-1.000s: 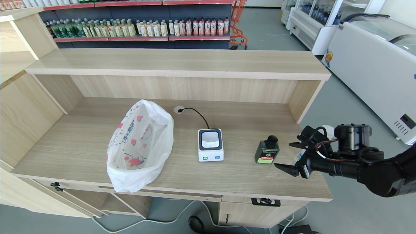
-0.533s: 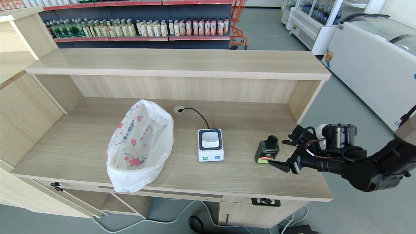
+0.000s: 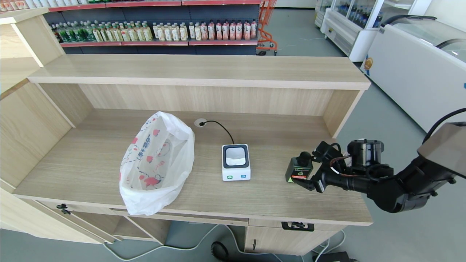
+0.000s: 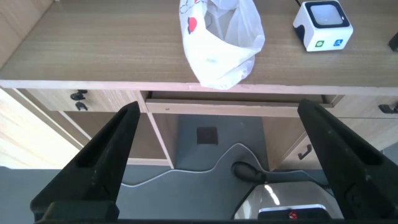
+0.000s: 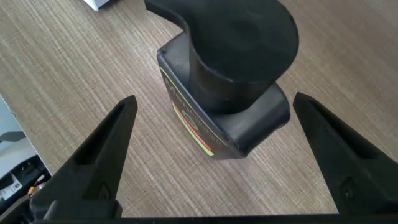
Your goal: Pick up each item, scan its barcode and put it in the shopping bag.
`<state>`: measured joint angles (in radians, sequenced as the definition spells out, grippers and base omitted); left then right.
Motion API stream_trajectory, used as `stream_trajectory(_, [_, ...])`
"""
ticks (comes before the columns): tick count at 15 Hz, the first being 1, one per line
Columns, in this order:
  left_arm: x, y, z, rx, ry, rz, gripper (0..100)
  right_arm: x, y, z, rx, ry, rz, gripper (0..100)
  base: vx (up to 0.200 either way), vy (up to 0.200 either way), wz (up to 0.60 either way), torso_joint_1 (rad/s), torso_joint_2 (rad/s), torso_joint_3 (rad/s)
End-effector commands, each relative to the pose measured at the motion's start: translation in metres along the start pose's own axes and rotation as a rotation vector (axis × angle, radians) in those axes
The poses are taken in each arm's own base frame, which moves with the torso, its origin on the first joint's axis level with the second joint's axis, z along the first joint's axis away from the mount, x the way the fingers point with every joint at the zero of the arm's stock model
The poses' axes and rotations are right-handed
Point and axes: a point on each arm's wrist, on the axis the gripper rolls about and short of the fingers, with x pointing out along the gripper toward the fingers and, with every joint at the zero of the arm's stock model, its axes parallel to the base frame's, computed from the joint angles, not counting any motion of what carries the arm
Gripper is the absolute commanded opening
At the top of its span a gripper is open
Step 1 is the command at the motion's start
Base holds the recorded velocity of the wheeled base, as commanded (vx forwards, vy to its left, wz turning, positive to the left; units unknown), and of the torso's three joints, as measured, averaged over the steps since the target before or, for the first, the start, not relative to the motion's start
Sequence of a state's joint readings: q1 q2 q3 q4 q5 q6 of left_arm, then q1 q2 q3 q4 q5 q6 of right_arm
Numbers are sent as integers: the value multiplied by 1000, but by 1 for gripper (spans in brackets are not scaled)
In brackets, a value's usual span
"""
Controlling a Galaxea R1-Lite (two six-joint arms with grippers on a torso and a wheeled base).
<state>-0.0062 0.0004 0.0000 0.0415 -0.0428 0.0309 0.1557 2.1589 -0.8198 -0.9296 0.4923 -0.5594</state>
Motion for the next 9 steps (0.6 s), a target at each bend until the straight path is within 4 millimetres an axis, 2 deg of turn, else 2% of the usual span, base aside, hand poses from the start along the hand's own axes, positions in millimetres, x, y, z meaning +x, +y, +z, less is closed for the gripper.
stream_trajectory(1, [0, 0, 0, 0, -1, 0, 100, 9, 2, -6, 2, 6, 13, 0, 0, 0, 0, 0, 0, 0])
stream_trajectory(6, [0, 0, 0, 0, -1, 0, 100, 20, -2, -12, -13, -18, -4, 0, 0, 0, 0, 0, 0, 0])
stream_trajectory(8, [0, 0, 0, 0, -1, 0, 100, 17, -3, -11, -8, -22, -10, 0, 0, 0, 0, 0, 0, 0])
stream_trajectory(9, [0, 0, 0, 0, -1, 0, 100, 10, -5, -2, -7, -47, -12, 0, 0, 0, 0, 0, 0, 0])
